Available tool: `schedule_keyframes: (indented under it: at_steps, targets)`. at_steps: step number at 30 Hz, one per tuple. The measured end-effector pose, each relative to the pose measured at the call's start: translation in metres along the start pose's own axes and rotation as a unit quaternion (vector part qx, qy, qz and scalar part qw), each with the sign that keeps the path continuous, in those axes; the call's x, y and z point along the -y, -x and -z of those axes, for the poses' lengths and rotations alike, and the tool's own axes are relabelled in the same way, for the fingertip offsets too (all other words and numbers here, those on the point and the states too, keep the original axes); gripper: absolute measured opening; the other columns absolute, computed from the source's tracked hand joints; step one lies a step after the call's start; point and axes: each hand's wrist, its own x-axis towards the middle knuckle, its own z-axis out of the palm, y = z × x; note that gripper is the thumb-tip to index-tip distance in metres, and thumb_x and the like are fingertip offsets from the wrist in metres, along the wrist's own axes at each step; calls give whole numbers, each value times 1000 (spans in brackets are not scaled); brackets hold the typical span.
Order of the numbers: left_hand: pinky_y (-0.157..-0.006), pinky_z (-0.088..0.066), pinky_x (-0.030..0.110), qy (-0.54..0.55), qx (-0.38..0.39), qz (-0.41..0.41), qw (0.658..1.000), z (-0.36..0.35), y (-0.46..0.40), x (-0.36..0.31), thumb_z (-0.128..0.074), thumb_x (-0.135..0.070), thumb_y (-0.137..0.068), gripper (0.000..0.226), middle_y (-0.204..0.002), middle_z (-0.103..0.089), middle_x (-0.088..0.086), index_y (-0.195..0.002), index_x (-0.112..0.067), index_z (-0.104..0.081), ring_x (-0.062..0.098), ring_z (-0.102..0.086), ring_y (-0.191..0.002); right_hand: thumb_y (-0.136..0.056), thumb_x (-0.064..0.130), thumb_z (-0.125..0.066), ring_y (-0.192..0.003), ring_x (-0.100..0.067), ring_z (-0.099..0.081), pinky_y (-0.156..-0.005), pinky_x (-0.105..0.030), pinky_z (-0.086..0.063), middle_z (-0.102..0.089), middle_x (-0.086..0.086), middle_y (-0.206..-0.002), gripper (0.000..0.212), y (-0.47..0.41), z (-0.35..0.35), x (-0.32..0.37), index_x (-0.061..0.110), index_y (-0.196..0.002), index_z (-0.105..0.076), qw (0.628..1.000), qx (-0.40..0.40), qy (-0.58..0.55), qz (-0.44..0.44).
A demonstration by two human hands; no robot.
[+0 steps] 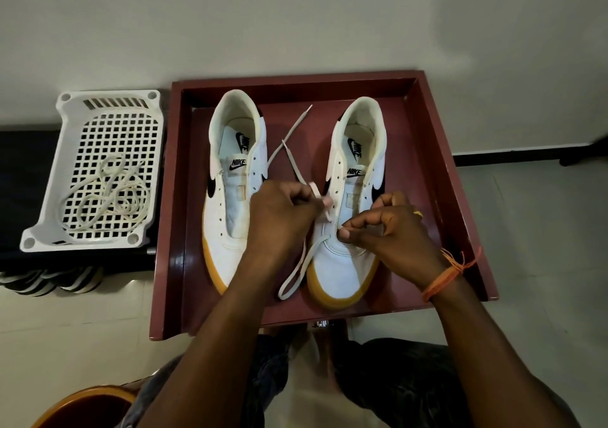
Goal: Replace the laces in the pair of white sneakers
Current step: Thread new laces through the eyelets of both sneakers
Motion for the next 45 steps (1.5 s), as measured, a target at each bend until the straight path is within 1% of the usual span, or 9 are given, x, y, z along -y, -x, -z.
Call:
schedule_keyframes:
  at_steps: [3, 9, 13, 21, 26, 28, 37, 42, 45]
  targets:
    - [-60, -58, 33, 141, -103, 0, 985, 6, -9, -2, -77, -23, -85, 17, -62, -69, 7, -71, -17, -71, 24, -68, -57, -72, 40, -82, -109, -17, -43, -92, -41, -44, -44, 14, -98, 10, 0, -1, 0, 42, -74, -73, 1000, -9, 3, -3]
    - [-62, -62, 45, -20, 80, 126, 989, 2, 0, 1, -83, -53, -68, 62, -68, -71, 16, -77, 6, -69, 29, -72, -61, -74, 30, -82, -109, -20, -41, -94, -43, -44, -47, 20, -86, 8, 3, 0, 2, 30, -81, -79, 1000, -5, -20, 8]
    - [-68, -60, 55, -2, 119, 96, 988, 9, -4, 3, -88, -27, -70, 31, -72, -71, 19, -75, -1, -72, 38, -72, -73, -71, 38, -82, -108, -17, -43, -92, -45, -45, -45, 15, -95, 8, 2, -2, 0, 38, -76, -76, 1000, -17, -8, -4]
    - [-72, -62, 47, 158, -76, -3, 984, 15, -11, -1, -74, -20, -87, 17, -68, -71, 9, -71, -15, -72, 24, -72, -67, -69, 48, -80, -108, -16, -44, -94, -49, -43, -44, 15, -98, 12, 3, -1, -1, 48, -65, -68, 1000, -14, 3, -10]
    - [-67, -61, 53, -25, 97, 108, 989, 14, -3, 1, -82, -50, -71, 54, -71, -72, 17, -79, 3, -72, 33, -72, -67, -73, 38, -81, -108, -15, -42, -88, -30, -42, -42, 15, -95, 8, 2, 0, -1, 34, -78, -76, 1000, 4, 7, -8]
    - [-67, -60, 53, -46, 110, 88, 989, 9, -2, 3, -86, -43, -68, 45, -67, -71, 16, -71, -1, -72, 36, -71, -67, -75, 39, -80, -107, -14, -43, -86, -28, -41, -42, 12, -97, 7, 2, 2, -2, 34, -79, -76, 1000, 12, 10, -7]
    - [-65, -60, 38, 142, -85, 16, 986, 9, -10, 4, -75, -20, -87, 15, -62, -70, 3, -74, -14, -71, 20, -71, -62, -82, 74, -34, -101, -16, -66, -101, -59, -35, -76, 8, -82, 40, -3, -6, -3, 43, -80, -58, 984, -18, -168, -53]
    - [-62, -63, 43, 63, 61, 126, 988, 4, -3, 3, -81, -39, -78, 45, -71, -72, 16, -82, 5, -70, 24, -72, -65, -87, 77, -34, -98, 2, -63, -102, -48, -41, -73, 19, -90, 75, -1, 4, -6, 11, -99, -69, 987, -1, -152, -51]
    - [-66, -63, 44, 59, 103, 132, 984, 5, -3, 4, -85, -30, -74, 42, -78, -71, 24, -83, 8, -68, 29, -72, -69, -87, 71, -39, -109, -4, -59, -101, -36, -45, -65, 21, -101, 58, -4, 5, -8, 27, -98, -75, 987, -49, -152, -13]
